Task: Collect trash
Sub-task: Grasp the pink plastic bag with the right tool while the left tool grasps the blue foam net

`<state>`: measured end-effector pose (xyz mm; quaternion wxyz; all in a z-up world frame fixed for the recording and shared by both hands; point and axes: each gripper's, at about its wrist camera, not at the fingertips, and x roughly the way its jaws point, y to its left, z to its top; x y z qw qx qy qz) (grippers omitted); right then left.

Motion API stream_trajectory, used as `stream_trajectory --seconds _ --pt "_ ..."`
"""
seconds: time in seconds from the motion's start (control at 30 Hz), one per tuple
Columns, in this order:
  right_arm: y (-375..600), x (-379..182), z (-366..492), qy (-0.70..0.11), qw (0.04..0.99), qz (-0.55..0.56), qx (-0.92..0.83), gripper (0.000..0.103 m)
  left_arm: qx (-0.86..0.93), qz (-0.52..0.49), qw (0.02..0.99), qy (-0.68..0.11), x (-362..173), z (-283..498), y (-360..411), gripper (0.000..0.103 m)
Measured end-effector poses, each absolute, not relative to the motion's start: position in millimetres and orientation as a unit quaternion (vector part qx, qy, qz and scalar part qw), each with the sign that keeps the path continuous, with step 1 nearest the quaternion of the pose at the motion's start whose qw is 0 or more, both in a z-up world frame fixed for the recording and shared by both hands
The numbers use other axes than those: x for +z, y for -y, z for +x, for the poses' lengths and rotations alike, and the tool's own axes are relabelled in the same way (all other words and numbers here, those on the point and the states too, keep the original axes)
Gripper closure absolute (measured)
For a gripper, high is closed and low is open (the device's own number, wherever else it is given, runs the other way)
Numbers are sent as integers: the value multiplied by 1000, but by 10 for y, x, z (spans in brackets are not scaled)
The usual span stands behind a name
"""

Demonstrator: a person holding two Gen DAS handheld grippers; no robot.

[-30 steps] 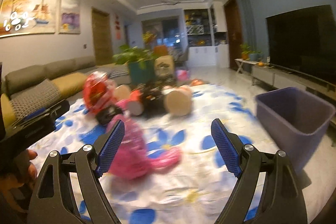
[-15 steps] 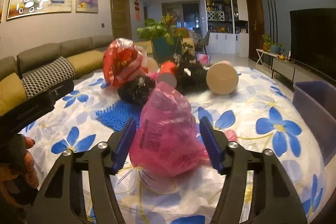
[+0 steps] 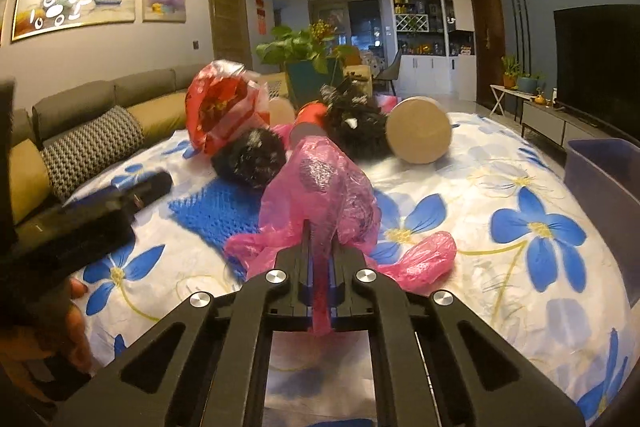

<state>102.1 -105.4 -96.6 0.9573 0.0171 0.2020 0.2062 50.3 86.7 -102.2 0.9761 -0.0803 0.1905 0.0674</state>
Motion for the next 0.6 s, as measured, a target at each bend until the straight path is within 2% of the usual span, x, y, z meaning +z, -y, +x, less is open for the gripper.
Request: stream_trajectory --seconds 0.37,0.53,0.6 --pt "1444 -779 922 -175 970 38 167 97 12 -54 960 -276 -1260 1037 -552 18" --pt "1491 -768 912 -175 970 42 163 97 14 -41 952 -302 -1350 1138 -512 33" --pt "1491 -764 908 -174 970 40 163 97 13 -33 952 -303 -1362 1126 -489 53"
